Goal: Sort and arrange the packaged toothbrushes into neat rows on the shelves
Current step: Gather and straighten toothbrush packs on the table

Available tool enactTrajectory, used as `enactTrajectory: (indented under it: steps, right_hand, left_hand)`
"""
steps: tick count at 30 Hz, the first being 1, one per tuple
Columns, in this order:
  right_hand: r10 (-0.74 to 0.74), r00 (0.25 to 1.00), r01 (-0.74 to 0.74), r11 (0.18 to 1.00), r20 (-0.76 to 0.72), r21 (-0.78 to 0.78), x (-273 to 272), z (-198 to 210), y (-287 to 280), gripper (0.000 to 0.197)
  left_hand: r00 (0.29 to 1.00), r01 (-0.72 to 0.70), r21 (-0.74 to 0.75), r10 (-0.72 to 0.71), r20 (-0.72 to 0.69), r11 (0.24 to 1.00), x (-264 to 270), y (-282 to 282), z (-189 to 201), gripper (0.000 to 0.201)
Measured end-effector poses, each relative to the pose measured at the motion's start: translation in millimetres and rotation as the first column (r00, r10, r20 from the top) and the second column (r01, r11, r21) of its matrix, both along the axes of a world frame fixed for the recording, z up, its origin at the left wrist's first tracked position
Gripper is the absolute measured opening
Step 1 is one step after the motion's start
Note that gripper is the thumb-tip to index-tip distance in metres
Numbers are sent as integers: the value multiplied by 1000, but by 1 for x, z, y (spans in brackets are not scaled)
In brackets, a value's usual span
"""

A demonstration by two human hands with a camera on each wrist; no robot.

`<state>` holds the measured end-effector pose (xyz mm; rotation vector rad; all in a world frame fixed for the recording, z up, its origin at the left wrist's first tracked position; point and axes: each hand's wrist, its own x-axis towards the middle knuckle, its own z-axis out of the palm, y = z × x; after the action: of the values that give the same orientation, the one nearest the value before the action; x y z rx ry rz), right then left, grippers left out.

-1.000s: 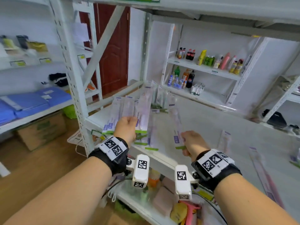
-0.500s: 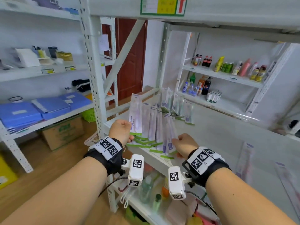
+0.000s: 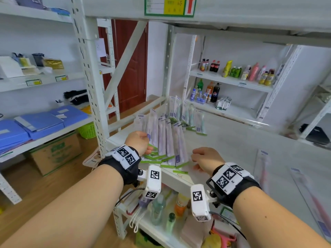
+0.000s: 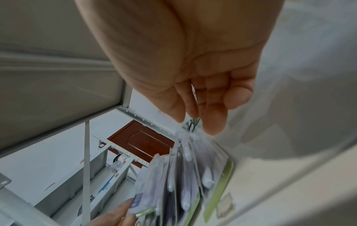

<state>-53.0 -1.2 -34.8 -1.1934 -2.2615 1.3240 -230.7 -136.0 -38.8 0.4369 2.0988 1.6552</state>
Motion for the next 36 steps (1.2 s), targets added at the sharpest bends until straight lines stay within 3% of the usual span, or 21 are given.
enactTrajectory:
  steps: [5,13,21,26,30,33,36]
  right_hand:
    - [-59,997,57,998,-40,-36,13,2,0,31]
    - [-109,990,105,993,-89,-47,41,3,-4,26]
    - [-257,962,260,966,-90,14,123,8,27,24]
    - [-417,909,416,905,-10,95,208,6,57,29]
    - [-569,811,549,821,138,157,265,2,74,33]
    - [-574,758,544,819,311,183,286,-1,76,36]
    - [-506,768,476,861,392,178,295,-6,78,23]
  left_hand:
    - [1000,20,17,-20,-8,1000,1,1,-2,31]
    - [980,-33,56,43,-195,998,22,5,12,34]
    - [943,291,29,-281,-177,956,110,68,18,28]
    - [871,478,-125,-487,-63,870,184,112,4,29]
    - [784,553,-340,-613,-95,760,230,136,-2,46]
    - [726,519,-511,-669,-161,686,248,149,-6,50]
    - [715,481,-584,-678,-170,653,254,156,-8,52]
